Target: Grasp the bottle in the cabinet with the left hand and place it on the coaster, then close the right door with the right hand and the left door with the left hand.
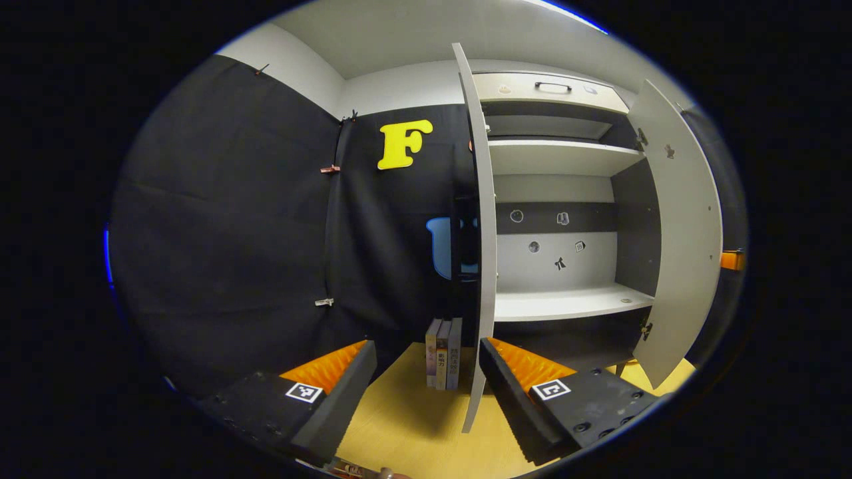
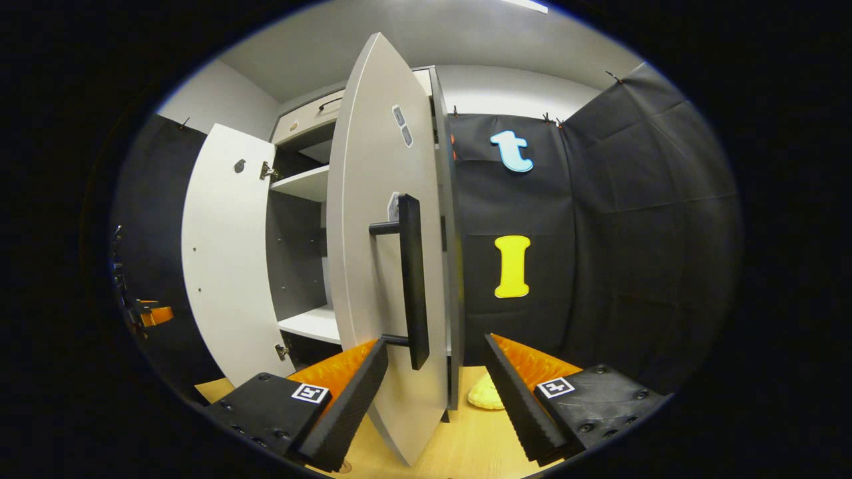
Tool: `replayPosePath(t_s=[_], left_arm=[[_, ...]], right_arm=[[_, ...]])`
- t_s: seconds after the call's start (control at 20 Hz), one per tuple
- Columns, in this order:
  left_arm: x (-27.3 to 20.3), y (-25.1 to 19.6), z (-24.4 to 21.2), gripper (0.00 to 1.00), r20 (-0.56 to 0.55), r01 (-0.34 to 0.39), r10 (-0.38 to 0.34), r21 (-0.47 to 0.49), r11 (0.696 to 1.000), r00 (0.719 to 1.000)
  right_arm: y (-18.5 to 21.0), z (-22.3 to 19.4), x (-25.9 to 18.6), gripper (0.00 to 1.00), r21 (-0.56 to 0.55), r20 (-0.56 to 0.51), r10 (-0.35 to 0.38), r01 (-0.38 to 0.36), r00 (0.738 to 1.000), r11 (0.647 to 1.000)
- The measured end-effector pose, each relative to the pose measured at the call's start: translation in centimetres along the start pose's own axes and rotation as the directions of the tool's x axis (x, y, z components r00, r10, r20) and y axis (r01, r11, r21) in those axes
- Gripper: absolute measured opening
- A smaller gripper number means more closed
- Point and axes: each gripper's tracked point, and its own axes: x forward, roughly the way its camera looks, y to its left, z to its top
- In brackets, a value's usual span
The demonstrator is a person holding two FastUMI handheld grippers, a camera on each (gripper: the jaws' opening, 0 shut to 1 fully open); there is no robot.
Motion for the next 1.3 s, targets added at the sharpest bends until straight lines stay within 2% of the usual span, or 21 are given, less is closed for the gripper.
replayPosePath(t_s=[0.3, 0.5, 0.7, 0.9, 1.3], left_arm=[[-0.7, 1.3, -0.4, 0.98, -0.022, -0.041, 0.042, 0.029, 0.999, 0.999], [-1.6, 2.7, 0.1, 0.99, -0.019, -0.09, 0.092, 0.07, 0.993, 0.996], [-2.1, 3.9, 0.7, 0.98, -0.004, -0.115, 0.115, 0.067, 0.991, 0.993], [0.6, 4.4, 2.0, 0.98, 0.028, -0.091, 0.089, 0.067, 0.994, 0.996], [8.4, 1.6, 4.5, 0.98, 0.091, 0.077, -0.078, 0.012, 0.997, 0.993]], right_arm=[[5.7, -0.8, 3.4, 0.98, 0.035, -0.021, 0.156, -0.155, 0.988, 0.987], [11.3, -2.7, 6.9, 0.98, 0.045, -0.065, 0.286, -0.284, 0.956, 0.958], [13.5, -3.2, 7.9, 0.97, -0.066, -0.085, 0.311, -0.317, 0.947, 0.946], [12.0, -3.0, 7.4, 0.98, -0.04, -0.076, 0.277, -0.281, 0.958, 0.959], [6.7, -2.0, 4.2, 0.98, 0.009, -0.066, 0.122, -0.122, 0.99, 0.993]])
